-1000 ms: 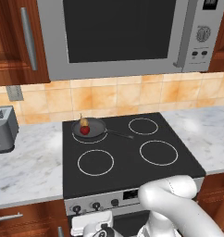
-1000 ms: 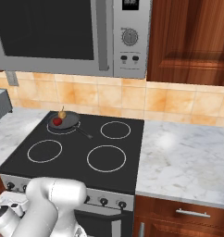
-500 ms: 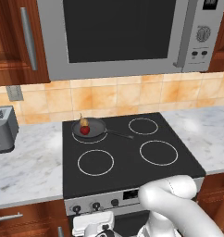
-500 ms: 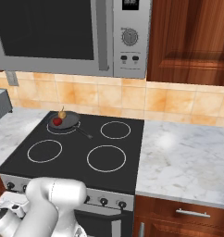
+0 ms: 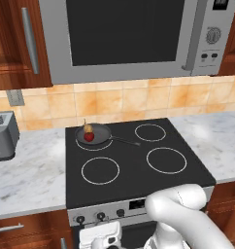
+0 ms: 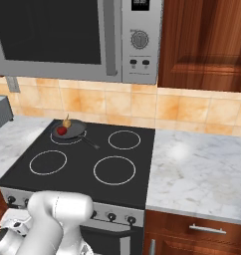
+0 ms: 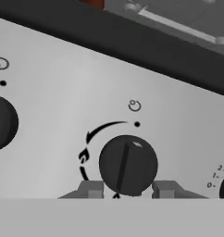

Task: Place the pan on the rear left burner on the stove. Then place the tomato and the onion in the pan and turn on the rear left burner.

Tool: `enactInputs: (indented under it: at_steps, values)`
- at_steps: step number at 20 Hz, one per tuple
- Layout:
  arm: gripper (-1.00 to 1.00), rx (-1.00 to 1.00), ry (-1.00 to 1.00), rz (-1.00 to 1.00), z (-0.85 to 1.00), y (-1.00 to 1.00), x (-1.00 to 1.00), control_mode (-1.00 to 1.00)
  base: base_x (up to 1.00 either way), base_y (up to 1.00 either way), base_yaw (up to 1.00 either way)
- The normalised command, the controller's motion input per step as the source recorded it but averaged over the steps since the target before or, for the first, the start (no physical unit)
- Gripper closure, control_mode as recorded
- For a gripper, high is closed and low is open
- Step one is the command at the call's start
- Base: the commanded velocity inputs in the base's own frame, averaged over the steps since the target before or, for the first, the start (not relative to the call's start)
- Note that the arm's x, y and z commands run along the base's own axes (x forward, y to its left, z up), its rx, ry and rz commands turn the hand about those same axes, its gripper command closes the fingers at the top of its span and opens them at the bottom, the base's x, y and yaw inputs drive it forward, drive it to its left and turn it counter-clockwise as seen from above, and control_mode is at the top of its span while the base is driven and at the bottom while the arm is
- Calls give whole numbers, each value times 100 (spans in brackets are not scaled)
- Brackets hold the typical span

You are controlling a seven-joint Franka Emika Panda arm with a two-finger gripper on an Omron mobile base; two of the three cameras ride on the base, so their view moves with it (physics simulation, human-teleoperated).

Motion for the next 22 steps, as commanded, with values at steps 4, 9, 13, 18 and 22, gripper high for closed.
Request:
enactInputs:
  at_steps: [4, 9, 13, 18, 22]
  values:
    - [100, -33, -11, 0, 64, 0, 38, -100, 0, 0, 0]
    - [100, -40, -10, 0, 68, 0, 43, -100, 0, 0, 0]
    - [100, -42, -9, 0, 62, 0, 40, -100, 0, 0, 0]
    - [100, -47, -7, 0, 60, 0, 35, -100, 0, 0, 0]
    - [100, -47, -5, 0, 49, 0, 26, -100, 0, 0, 0]
